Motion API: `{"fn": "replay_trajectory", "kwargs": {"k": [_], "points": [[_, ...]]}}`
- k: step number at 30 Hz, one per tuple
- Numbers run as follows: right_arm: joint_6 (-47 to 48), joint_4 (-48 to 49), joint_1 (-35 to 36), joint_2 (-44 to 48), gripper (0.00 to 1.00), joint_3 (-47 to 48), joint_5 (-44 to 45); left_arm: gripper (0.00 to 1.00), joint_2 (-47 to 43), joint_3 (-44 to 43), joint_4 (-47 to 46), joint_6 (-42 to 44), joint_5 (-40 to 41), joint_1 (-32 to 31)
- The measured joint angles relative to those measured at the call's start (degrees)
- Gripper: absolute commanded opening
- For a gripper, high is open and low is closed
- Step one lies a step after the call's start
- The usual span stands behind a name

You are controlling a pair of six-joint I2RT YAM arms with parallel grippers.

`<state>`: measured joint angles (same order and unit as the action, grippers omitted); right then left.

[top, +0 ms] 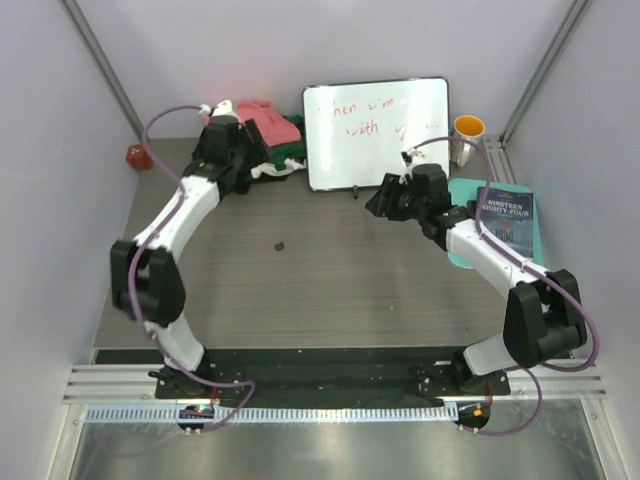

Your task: Fold and stack the t-shirts

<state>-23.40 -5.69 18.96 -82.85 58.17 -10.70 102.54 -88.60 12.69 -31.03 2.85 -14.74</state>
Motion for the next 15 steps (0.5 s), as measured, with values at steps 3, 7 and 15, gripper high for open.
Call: {"fn": "replay_trajectory", "kwargs": {"k": [3, 7, 15], "points": [[-1.2, 3.2, 2.5, 0.1, 0.55, -1.3, -0.9, 0.61, -11.7, 8.8, -0.4, -0.6, 2.8, 0.2], [1.3, -1.4, 5.9, -8.7, 0.55, 9.3, -0.9, 0.61, -25.0, 20.9, -1.3, -3.2, 5.5, -0.3], [3.2, -17.2, 9.0, -46.3, 0.62, 74.4, -2.6, 0.68, -42.3, 35.5, 8.3, -5.0, 13.7, -0.6]]}}
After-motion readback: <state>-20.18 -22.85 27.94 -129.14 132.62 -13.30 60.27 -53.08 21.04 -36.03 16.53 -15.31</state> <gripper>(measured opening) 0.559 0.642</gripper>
